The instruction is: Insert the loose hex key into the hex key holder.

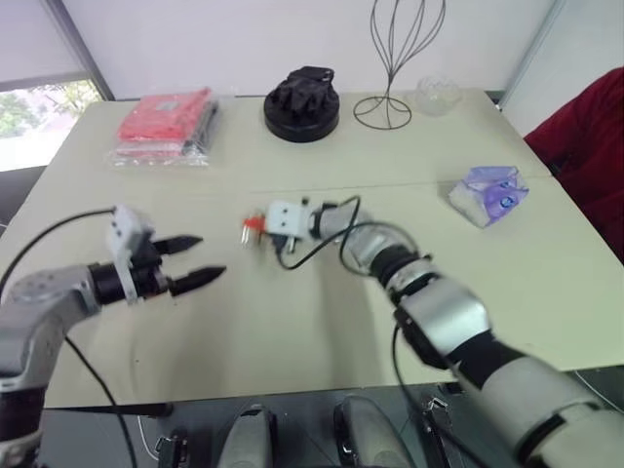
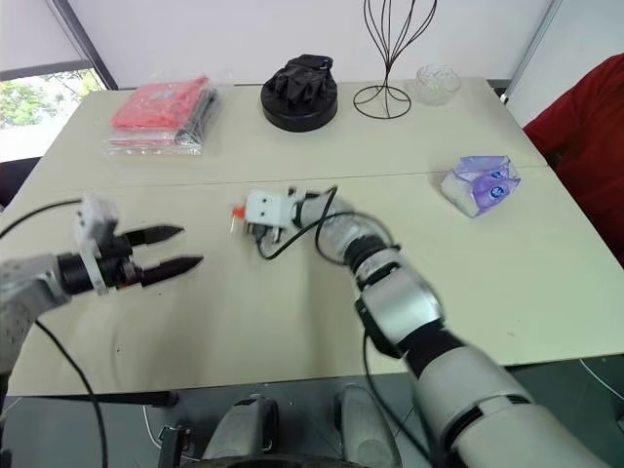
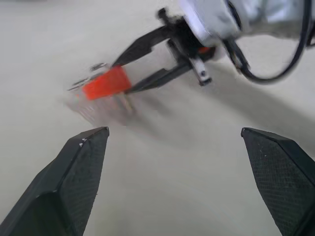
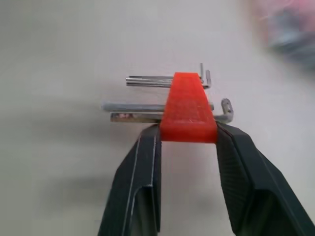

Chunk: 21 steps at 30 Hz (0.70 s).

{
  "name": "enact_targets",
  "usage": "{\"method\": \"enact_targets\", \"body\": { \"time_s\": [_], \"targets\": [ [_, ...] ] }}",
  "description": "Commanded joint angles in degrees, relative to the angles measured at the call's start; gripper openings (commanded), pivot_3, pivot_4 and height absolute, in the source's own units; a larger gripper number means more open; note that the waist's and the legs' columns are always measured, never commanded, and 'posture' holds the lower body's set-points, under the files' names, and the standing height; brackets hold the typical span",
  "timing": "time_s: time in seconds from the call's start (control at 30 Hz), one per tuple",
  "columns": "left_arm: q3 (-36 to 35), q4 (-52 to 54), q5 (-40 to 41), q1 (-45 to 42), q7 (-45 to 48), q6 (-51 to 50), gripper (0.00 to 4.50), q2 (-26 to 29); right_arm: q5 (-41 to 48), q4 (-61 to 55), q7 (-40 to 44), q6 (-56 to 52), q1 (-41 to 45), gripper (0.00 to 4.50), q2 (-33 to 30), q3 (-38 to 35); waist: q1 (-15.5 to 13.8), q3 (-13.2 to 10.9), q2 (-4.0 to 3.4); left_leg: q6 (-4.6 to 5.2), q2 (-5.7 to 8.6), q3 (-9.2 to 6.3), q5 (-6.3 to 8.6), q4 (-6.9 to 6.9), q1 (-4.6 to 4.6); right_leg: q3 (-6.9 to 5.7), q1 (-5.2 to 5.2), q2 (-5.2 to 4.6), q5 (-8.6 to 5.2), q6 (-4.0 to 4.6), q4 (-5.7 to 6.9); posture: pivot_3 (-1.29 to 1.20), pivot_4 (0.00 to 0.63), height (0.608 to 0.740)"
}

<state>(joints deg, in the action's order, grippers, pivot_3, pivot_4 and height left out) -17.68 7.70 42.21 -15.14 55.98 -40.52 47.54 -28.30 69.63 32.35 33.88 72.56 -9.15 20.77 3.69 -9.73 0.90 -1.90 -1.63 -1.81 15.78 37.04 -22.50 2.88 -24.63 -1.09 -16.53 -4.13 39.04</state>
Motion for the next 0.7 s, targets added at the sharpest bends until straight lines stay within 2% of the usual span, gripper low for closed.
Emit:
{"method": "enact_targets", "body": {
  "time_s": [0.03, 0.17, 0.4, 0.7],
  "targets": [
    [2.3, -8.9, 0.1, -9.7, 4.3, 0.7, 4.5, -0.4, -2.3, -11.3, -3.1, 10.2, 0.7, 0.99, -5.1, 2.0, 0.3, 0.0, 0.01, 0.0, -0.01, 0.01, 0.0, -0.03, 0.0, -0.01, 0.01, 0.07, 0.0, 0.0, -0.03, 0.0, 0.15, 0.74],
    [9.2, -22.5, -6.1, -21.8, 9.2, 6.5, 4.5, -4.0, -0.9, -18.9, -3.1, 13.2, -2.5, 0.99, -9.8, 1.4, 0.6, 0.0, 0.02, 0.0, -0.04, 0.11, 0.0, -0.01, 0.03, 0.01, 0.04, 0.21, 0.0, 0.0, -0.02, 0.0, 0.15, 0.74],
    [15.9, -39.9, -12.7, -37.0, 16.9, 14.1, 4.5, -12.9, 0.2, -26.1, -5.0, 13.3, -6.6, 0.99, -12.3, -0.1, 0.2, 0.0, 0.02, -0.17, -0.08, 0.16, -0.1, 0.07, 0.01, 0.05, 0.03, 0.29, 0.0, 0.0, 0.04, 0.0, 0.15, 0.74],
    [15.8, -52.4, -17.1, -44.9, 21.4, 19.8, 4.5, -18.0, 1.0, -30.9, -5.5, 10.9, -8.6, 0.99, -13.3, -0.4, 0.4, 0.0, 0.02, -0.24, -0.12, 0.15, -0.15, 0.08, 0.04, 0.09, 0.01, 0.36, 0.0, 0.0, 0.06, 0.0, 0.15, 0.74]
  ]
}}
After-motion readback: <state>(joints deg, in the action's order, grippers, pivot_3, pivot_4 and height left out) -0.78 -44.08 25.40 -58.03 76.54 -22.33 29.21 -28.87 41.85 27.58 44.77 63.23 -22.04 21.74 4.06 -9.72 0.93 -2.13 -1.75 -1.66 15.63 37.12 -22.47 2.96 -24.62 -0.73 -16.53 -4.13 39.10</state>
